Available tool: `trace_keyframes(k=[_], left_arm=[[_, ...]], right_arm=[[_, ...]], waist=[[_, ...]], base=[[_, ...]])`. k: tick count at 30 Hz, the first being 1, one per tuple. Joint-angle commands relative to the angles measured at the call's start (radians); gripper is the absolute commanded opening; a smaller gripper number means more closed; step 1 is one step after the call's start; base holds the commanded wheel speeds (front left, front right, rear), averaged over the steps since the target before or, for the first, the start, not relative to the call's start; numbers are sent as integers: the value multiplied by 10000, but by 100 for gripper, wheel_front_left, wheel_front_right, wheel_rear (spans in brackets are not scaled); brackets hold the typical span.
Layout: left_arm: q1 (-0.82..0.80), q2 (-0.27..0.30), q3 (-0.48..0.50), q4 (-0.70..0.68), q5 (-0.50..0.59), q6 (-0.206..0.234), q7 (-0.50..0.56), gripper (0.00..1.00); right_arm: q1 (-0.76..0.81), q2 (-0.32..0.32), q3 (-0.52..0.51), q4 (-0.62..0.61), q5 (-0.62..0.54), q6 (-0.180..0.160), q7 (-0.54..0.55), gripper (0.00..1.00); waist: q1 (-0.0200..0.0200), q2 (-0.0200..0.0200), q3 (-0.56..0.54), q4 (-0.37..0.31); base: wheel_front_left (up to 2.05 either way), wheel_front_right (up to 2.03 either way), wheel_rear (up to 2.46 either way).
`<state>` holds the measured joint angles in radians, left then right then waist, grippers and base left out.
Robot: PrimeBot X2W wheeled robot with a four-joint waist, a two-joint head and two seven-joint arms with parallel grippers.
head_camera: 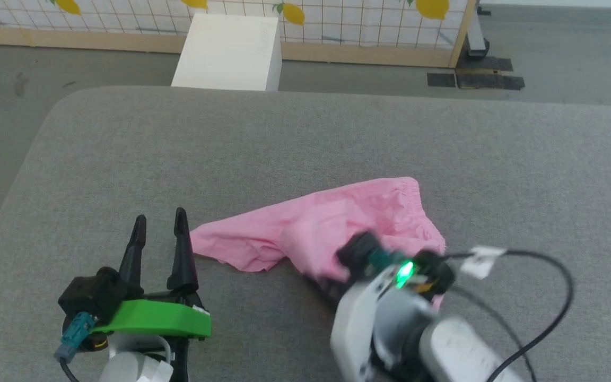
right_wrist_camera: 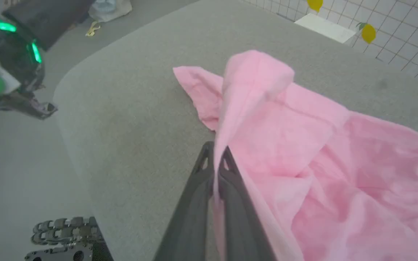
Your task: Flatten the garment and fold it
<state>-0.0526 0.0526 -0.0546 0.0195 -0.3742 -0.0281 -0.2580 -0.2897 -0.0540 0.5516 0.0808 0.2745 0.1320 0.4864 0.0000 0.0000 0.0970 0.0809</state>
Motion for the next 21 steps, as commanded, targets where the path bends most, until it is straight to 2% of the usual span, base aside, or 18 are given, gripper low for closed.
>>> trace_keyframes(k=[1, 4, 7, 8, 13, 17, 21], left_arm=[[-61, -23, 21, 13, -88, 14, -37, 100], [-39, -23, 21, 22, -108, 20, -37, 100], [-9, -23, 20, 43, -123, 34, -37, 100], [1, -23, 23, 54, -128, 41, -37, 100], [44, -24, 100, 79, -90, 61, -37, 100], [71, -24, 151, 92, -52, 58, -37, 100], [63, -24, 133, 123, 1, 42, -38, 100]], right_arm=[[322, -207, 487, -145, 209, -13, 356, 0], [756, -643, 1454, -380, 838, -13, 1178, 0], [1041, -1031, 1934, -496, 1302, -13, 1632, 0], [1084, -1131, 2020, -579, 1369, -13, 1613, 98], [1184, -1189, 1501, -1024, 1408, -13, 836, 100], [1267, -942, 286, -1469, 946, -13, -720, 100], [1629, -575, -1409, -1684, 206, -13, -2412, 100]], waist=[[0, 0, -120, 60], [0, 0, -171, 84], [0, 0, -177, 74], [0, 0, -167, 60], [0, 0, -160, -80], [0, 0, -209, -208], [0, 0, -306, -330]], base=[[0, 0, 0], [0, 0, 0], [0, 0, 0], [0, 0, 0], [0, 0, 0], [0, 0, 0], [0, 0, 0]])
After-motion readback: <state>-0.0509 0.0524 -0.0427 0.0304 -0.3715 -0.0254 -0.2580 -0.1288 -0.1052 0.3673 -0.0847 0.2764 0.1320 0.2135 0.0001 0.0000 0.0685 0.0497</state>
